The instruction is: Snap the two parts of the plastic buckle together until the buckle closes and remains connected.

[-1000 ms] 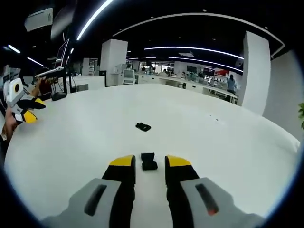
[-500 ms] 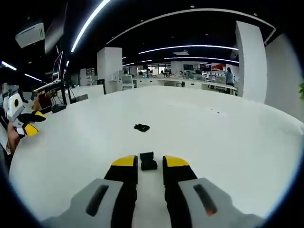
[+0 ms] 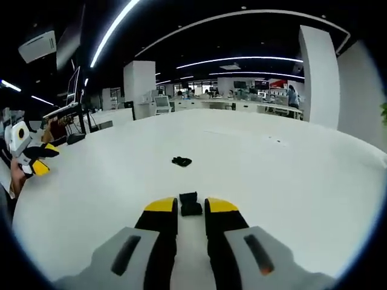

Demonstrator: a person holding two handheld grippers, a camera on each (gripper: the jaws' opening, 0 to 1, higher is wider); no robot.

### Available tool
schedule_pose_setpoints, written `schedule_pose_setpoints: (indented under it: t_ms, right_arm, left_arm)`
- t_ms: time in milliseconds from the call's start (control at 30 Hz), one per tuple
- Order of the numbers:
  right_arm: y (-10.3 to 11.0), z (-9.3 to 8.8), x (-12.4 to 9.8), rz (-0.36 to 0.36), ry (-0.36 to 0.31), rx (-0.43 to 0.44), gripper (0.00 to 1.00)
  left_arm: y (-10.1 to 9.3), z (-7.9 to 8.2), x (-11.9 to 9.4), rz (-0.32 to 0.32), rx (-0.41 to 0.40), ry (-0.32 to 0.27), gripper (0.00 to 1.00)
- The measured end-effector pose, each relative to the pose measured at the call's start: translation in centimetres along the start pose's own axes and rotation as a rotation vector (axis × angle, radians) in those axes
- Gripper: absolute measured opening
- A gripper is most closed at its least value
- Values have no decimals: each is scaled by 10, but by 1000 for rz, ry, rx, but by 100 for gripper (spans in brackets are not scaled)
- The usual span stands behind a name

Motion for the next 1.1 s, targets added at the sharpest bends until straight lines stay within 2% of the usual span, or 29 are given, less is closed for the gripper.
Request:
schedule_pose_setpoints:
  t_ms: [500, 1100]
  right_arm:
    - [9, 0, -4, 5, -1, -11, 15]
    - [27, 1, -14, 44, -12, 23, 15]
  left_arm:
    - [-2, 0, 0, -5, 3, -1, 33]
    - [-2, 0, -1, -6, 5, -2, 33]
Point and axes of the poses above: the point that each gripper's makers call its tool centre point, and the gripper's own axes: x roughly forward along the fingers, y roughly to its left, z roughly out of its top, the point moved 3 cm from there along -x, roughly backward along the fingers, and after that the axes turned 14 degrees about -x, right-handed, at the moved point
